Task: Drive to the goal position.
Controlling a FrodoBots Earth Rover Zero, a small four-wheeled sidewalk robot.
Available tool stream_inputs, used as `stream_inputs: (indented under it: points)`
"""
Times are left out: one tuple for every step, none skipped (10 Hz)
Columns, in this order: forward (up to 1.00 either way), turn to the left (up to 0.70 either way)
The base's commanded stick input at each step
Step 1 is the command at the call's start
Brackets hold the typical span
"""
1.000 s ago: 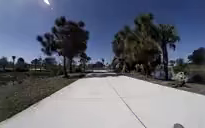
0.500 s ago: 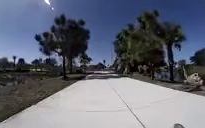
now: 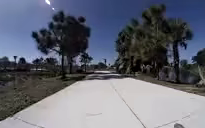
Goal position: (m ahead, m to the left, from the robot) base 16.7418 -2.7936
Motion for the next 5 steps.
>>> stream_inputs:
  points:
    - [1.0, -0.4]
    - [1.0, -0.4]
    - [1.0, -0.4]
    - [1.0, -0.32]
    - [1.0, -0.1]
